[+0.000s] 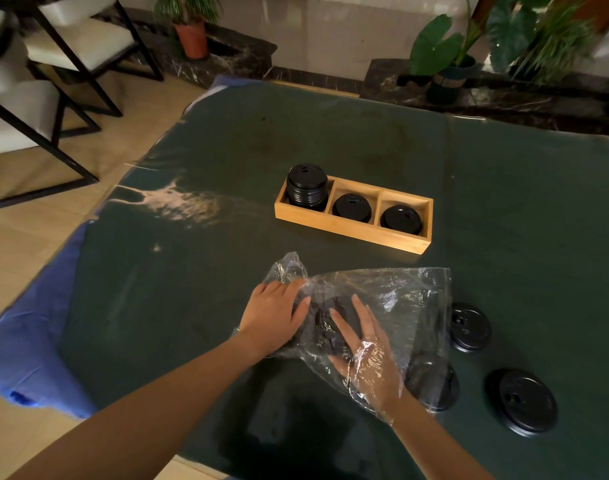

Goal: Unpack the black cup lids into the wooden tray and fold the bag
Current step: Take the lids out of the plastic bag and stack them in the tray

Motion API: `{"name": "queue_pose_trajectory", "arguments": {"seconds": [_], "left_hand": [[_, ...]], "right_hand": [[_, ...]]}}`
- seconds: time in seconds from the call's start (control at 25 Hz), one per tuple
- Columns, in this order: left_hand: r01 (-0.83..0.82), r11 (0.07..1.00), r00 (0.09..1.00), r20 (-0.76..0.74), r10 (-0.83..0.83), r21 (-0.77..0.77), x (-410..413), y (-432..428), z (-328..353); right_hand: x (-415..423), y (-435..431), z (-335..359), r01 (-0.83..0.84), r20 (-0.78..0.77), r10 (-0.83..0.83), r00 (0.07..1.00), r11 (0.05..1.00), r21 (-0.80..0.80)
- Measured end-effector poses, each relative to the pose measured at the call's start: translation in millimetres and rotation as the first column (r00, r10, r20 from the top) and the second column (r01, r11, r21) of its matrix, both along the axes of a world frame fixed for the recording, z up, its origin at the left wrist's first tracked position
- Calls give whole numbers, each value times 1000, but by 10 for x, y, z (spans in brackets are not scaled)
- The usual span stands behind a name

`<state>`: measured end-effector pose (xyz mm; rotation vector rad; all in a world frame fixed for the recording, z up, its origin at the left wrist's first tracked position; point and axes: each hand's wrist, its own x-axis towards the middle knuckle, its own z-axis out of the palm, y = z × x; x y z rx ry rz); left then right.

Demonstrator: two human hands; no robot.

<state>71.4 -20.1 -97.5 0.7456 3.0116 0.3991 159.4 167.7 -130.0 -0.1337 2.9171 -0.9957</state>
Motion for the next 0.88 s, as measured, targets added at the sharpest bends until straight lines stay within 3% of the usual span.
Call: {"name": "queue_pose_trajectory", "arguments": {"seconds": [0.12, 0.24, 0.48, 0.6, 0.72, 0.88], "left_hand": [[5, 1000, 1000, 4, -5, -4, 9, 11, 10], [4, 1000, 1000, 20, -4, 0, 11, 2, 7], [2, 1000, 1000, 21, -1, -20, 25, 2, 9], [-3, 1000, 1000, 18, 4, -25, 8, -3, 11], [-16, 999, 1000, 16, 17, -28, 14, 3, 10], [-18, 1000, 999, 47, 19, -22, -8, 24, 14]], "right_hand": [[0, -5, -30, 11, 36, -9, 999, 999, -42], [20, -23, -89, 27, -51, -25, 998, 999, 38], [-142, -40, -87, 10, -41, -4, 999, 991, 130], [-94, -7, -150, 57, -105, -46, 993, 993, 107], [89, 142, -222, -42, -222, 58, 973, 996, 75], [326, 327, 38, -51, -280, 20, 960, 993, -102]]}}
